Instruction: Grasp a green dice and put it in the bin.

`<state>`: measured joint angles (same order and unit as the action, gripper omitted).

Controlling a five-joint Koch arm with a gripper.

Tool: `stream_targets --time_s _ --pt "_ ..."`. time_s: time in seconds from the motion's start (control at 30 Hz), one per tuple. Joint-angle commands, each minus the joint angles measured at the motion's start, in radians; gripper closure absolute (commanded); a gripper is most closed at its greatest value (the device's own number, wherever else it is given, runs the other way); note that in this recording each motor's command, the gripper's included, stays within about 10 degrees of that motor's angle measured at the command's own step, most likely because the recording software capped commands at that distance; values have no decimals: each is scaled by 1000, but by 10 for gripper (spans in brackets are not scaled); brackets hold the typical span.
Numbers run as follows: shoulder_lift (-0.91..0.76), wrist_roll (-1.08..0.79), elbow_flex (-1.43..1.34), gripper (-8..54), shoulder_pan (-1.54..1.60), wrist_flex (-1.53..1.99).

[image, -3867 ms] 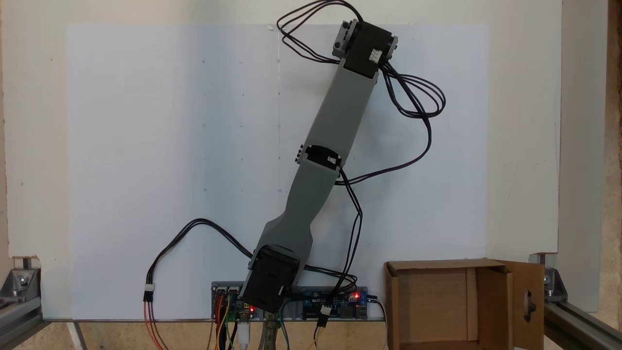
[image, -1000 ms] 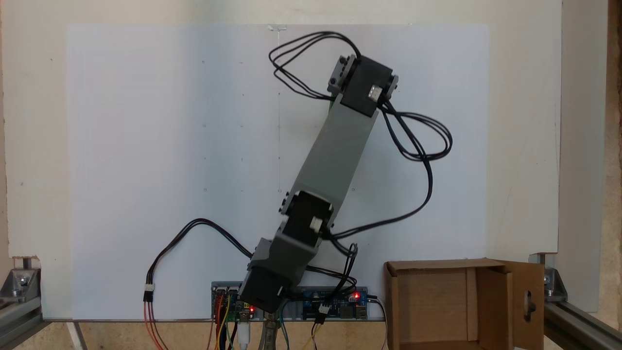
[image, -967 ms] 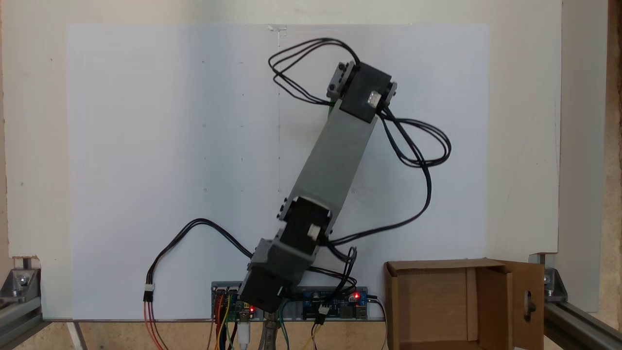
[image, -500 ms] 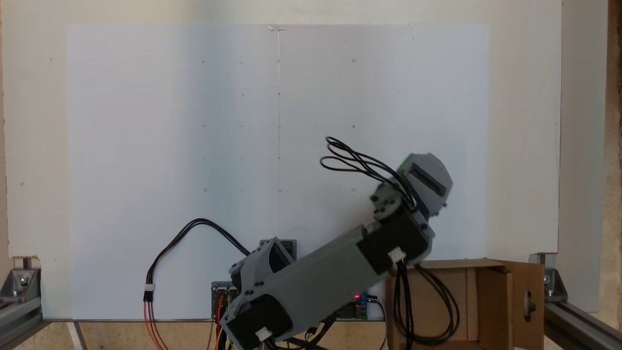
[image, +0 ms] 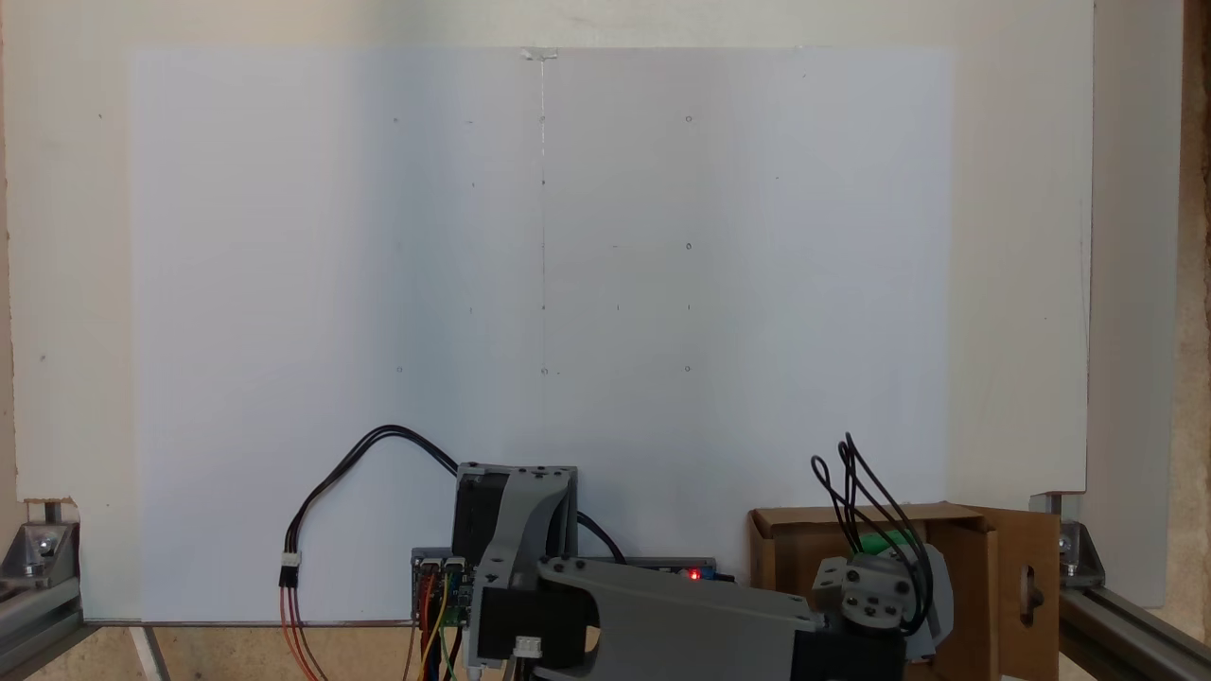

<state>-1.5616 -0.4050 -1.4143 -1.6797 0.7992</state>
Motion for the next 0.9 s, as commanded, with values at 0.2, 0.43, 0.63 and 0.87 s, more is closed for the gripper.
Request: stream_targets --time_s 0.2,0.43,0.63,0.87 --pt "155 -161 89 338 -144 -48" --pt "282 -164 89 195 -152 -178" --pt "291 -163 87 47 -152 -196" --pt "198 -103 95 47 -150 -215"
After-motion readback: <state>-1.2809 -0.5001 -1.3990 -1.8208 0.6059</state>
